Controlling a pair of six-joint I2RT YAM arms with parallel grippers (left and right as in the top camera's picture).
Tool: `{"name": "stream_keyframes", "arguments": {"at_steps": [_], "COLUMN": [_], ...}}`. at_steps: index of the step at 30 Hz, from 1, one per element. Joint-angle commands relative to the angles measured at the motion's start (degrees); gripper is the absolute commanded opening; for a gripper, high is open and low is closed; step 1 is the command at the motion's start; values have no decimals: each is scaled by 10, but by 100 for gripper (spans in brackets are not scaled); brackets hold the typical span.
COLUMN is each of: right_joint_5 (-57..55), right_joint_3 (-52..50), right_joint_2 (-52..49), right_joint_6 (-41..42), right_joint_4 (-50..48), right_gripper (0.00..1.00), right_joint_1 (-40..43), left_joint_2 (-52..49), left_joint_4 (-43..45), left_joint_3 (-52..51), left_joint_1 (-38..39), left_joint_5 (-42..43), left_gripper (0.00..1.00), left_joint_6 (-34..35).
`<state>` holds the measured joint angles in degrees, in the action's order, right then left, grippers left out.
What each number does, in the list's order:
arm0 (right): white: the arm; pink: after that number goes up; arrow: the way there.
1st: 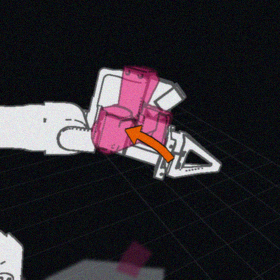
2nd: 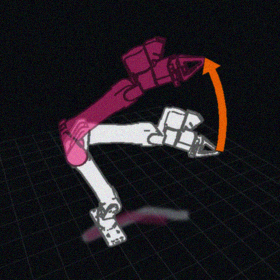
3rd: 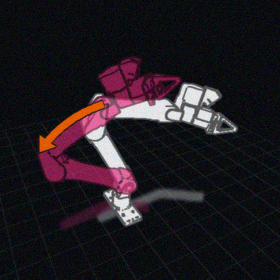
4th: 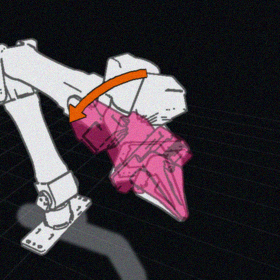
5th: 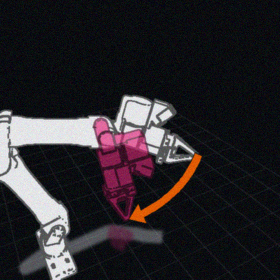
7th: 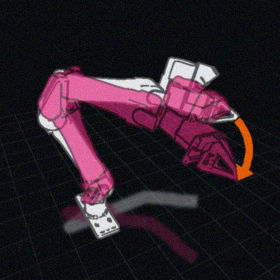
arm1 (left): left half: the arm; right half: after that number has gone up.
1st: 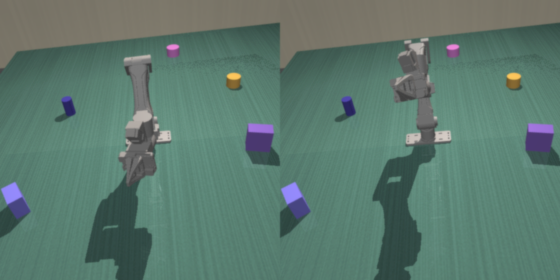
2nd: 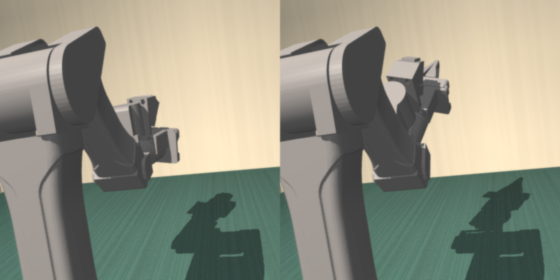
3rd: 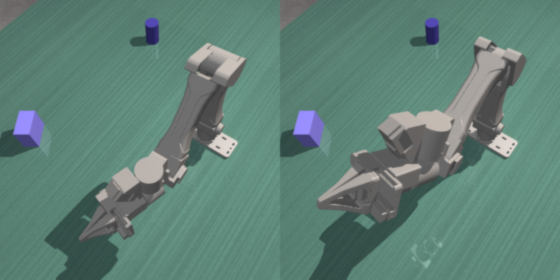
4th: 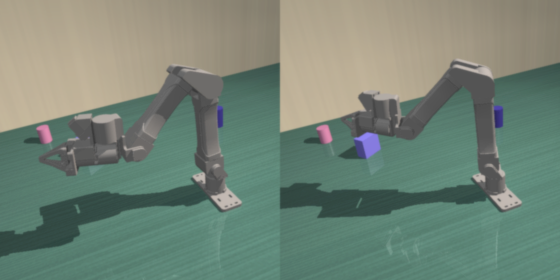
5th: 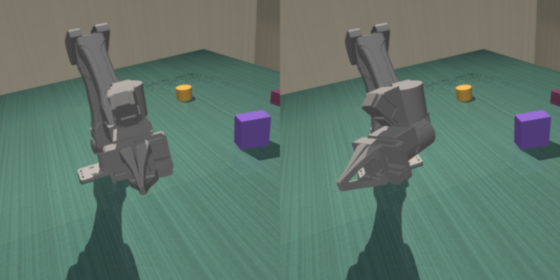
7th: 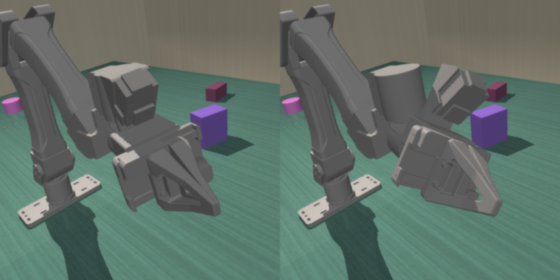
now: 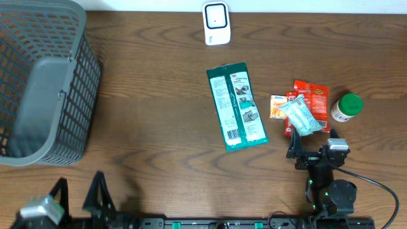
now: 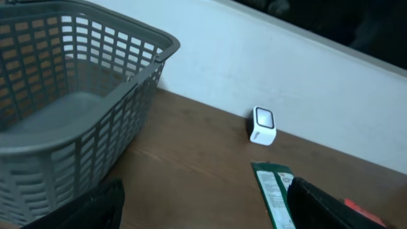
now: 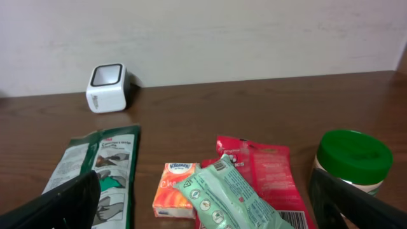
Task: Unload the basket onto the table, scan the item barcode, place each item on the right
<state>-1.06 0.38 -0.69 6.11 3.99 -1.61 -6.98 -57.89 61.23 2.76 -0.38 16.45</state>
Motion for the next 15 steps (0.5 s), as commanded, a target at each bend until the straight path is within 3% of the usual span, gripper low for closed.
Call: {"name": "stream_keyframes", "arguments": {"at_steps": [1, 4, 15], "right_joint_5": [1, 1, 1], "right_joint_3": [-1, -1, -1], "right_joint_2": [3, 3, 3], "right_joint_6": [7, 7, 7], "right_joint_4": [2, 2, 2], "right_gripper": [99, 99, 99], "right_joint_1": [4, 4, 4], "left_joint_2": [43, 68, 68], "left_joint_4": [8, 92, 666], "left_joint_3": [-39, -92, -407], "left_joint_1": [-2, -3, -2], "left_joint_5": [-3, -3, 1], "left_gripper": [82, 82, 82], "left_joint_6": [-10, -10, -9]}}
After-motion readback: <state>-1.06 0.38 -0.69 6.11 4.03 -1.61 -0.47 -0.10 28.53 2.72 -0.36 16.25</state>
